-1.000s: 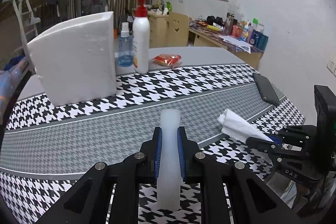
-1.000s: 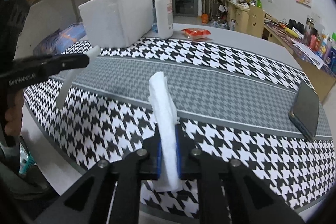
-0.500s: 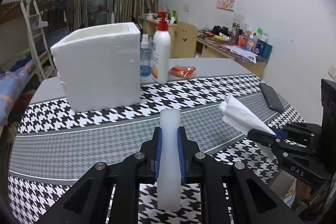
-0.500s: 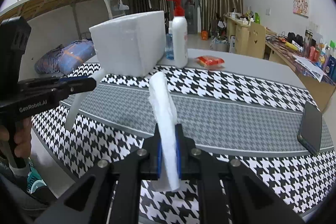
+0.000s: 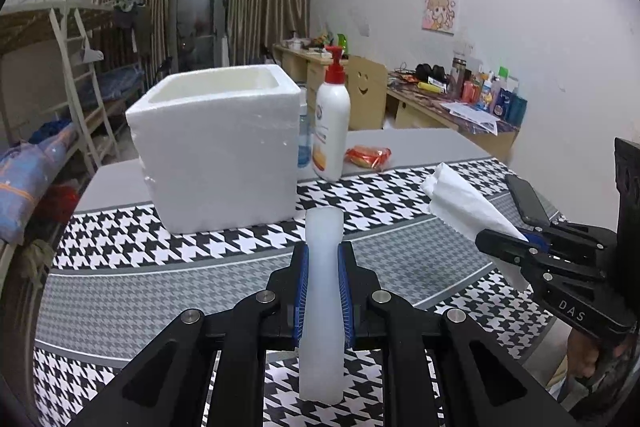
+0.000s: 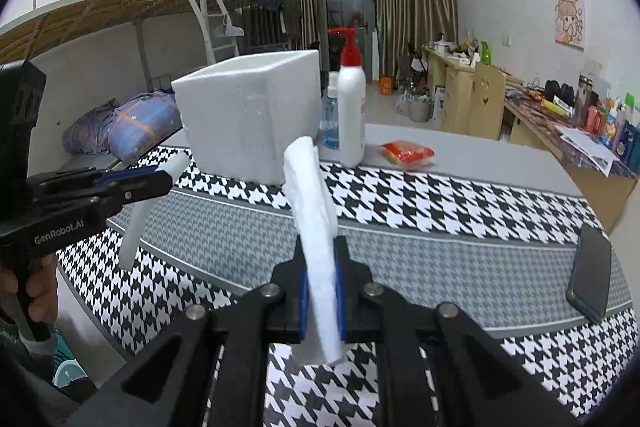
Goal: Organize soft objects
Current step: 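Carry both grippers with the cloth roll and towel over the foam box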
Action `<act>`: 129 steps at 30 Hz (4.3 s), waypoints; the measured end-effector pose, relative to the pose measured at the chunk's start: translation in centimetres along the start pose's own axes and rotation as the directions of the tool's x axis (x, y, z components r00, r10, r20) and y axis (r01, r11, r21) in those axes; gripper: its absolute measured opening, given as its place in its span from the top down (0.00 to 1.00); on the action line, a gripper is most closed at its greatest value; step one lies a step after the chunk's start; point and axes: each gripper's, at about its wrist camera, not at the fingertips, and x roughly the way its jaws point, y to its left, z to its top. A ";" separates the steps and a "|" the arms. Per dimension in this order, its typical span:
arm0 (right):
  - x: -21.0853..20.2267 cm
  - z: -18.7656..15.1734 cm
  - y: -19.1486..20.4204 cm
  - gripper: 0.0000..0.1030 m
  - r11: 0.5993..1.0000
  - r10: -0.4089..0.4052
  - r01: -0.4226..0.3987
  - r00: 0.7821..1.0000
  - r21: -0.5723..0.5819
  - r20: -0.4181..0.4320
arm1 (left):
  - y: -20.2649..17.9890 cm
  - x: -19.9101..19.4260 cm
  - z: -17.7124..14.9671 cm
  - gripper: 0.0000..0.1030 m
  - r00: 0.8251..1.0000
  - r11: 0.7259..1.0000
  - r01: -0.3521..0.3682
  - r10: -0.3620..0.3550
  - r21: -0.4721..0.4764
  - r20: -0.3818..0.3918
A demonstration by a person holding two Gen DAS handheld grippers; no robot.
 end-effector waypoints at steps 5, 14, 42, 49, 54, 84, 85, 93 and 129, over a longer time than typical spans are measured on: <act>0.0 1.0 0.6 0.86 1.000 0.007 -0.007 1.000 -0.011 0.016 | 0.5 -0.3 0.7 0.85 1.000 1.000 -0.003 0.003 0.005 0.018; -0.3 2.5 1.2 0.86 1.000 0.004 -0.004 0.999 -0.009 0.049 | 1.2 -1.0 1.4 0.85 0.999 1.000 -0.009 0.009 0.011 0.037; -1.2 7.5 3.3 0.86 0.999 0.015 -0.011 0.990 -0.033 0.138 | 2.2 -4.4 5.4 0.85 0.983 0.998 -0.062 0.057 0.025 0.175; -1.3 8.3 3.9 0.86 0.999 0.021 -0.014 0.988 -0.044 0.155 | 2.1 -4.8 6.0 0.85 0.979 0.997 -0.067 0.059 0.035 0.197; -1.4 9.0 4.3 0.86 0.998 0.030 -0.022 0.986 -0.051 0.162 | 2.3 -5.2 6.6 0.85 0.975 0.996 -0.074 0.064 0.039 0.214; -0.3 13.6 6.1 0.86 0.997 0.055 -0.042 0.980 -0.067 0.191 | 5.1 -4.7 10.0 0.85 0.954 0.992 -0.126 0.122 -0.006 0.272; -0.2 13.6 6.1 0.86 0.997 0.054 -0.042 0.981 -0.068 0.187 | 5.3 -4.6 10.1 0.85 0.954 0.992 -0.125 0.123 -0.010 0.272; 1.2 14.9 5.8 0.86 0.997 0.059 -0.051 0.983 -0.052 0.176 | 6.3 -3.9 11.0 0.85 0.950 0.990 -0.136 0.138 -0.027 0.279; 6.6 18.8 4.8 0.86 0.999 0.027 -0.024 0.992 -0.025 0.126 | 9.2 3.0 15.5 0.84 0.966 0.984 -0.172 0.179 -0.050 0.189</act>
